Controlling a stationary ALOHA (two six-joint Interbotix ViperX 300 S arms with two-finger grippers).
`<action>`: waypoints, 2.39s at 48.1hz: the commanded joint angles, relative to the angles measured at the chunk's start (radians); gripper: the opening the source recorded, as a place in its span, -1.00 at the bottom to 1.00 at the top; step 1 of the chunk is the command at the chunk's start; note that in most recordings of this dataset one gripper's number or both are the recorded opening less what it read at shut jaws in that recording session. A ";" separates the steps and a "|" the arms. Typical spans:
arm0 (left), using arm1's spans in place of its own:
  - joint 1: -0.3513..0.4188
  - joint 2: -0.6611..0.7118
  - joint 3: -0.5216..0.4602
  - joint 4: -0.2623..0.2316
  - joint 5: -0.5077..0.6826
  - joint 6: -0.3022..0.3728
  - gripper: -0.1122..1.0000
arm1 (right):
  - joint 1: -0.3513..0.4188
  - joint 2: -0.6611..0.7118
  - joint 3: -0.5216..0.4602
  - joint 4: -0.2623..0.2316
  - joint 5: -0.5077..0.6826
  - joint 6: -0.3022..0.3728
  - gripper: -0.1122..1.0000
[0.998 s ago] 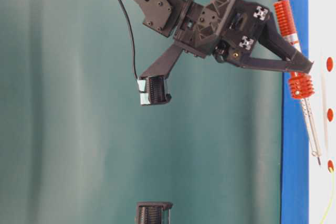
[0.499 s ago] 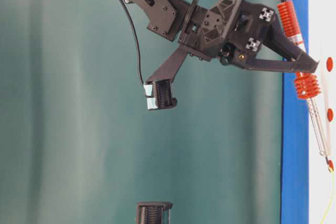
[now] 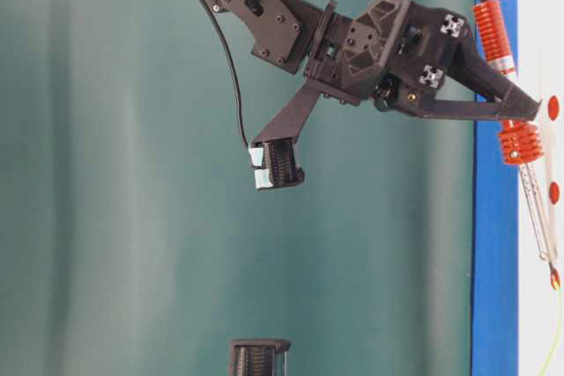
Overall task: Touch the tip of the soldering iron to the tip of the solder at the mark.
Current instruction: 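Move the iron tip leftward toward the solder tip at the left dot, then hold the iron tip against the solder tip at the left dot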
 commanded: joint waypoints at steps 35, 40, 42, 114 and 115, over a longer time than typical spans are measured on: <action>0.000 -0.002 -0.026 0.002 0.012 -0.015 -0.75 | 0.008 -0.006 -0.032 -0.035 0.008 0.028 -0.68; 0.008 0.000 -0.031 0.000 0.035 -0.041 -0.75 | 0.011 -0.003 -0.032 -0.035 0.008 0.029 -0.69; 0.009 0.002 -0.032 0.002 0.041 -0.049 -0.75 | 0.011 -0.003 -0.032 -0.035 0.008 0.029 -0.68; 0.009 0.014 -0.089 0.002 0.100 -0.100 -0.75 | 0.011 -0.003 -0.029 -0.035 0.008 0.029 -0.68; 0.009 0.014 -0.089 0.002 0.100 -0.100 -0.75 | 0.011 -0.003 -0.029 -0.035 0.008 0.029 -0.68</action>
